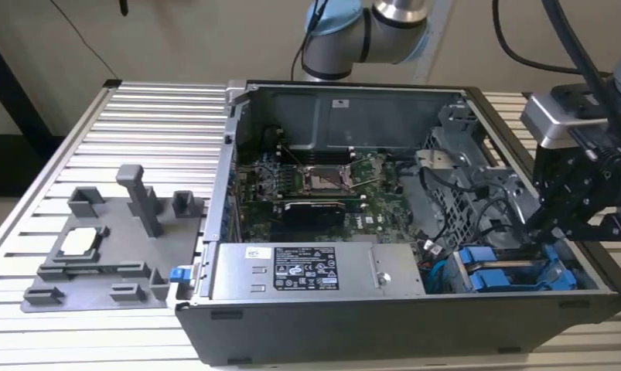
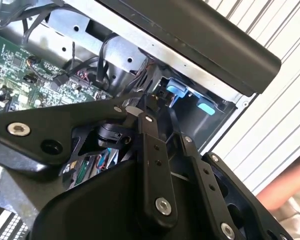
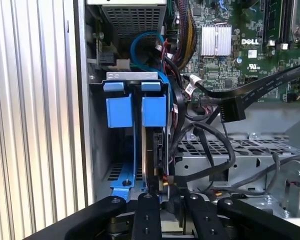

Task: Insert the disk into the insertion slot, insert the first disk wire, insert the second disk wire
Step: 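Insert the first disk wire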

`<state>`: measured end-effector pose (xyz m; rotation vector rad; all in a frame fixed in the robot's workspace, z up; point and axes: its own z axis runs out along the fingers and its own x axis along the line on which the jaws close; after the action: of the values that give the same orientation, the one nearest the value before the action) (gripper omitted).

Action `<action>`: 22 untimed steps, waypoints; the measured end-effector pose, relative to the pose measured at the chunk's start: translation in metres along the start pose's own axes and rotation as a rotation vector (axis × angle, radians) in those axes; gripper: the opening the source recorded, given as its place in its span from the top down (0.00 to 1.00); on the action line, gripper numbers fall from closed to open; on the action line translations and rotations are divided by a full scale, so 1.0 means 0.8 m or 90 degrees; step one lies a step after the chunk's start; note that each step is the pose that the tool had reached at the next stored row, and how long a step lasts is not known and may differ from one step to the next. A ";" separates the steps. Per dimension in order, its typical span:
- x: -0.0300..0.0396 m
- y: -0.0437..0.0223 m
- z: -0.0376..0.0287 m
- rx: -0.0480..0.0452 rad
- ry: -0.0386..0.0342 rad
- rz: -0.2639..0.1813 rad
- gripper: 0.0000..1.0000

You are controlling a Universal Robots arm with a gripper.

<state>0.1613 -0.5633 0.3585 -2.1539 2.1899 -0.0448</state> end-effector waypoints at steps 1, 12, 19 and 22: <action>-0.0001 -0.0003 -0.0038 0.0000 -0.0003 0.000 0.73; -0.0013 -0.0031 -0.0445 0.0000 -0.0010 0.000 0.73; -0.0029 -0.0032 -0.0451 0.0000 -0.0006 0.000 0.73; -0.0119 -0.0029 -0.0446 0.0000 -0.0009 0.000 0.73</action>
<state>0.1613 -0.5548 0.3945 -2.1533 2.1892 -0.0432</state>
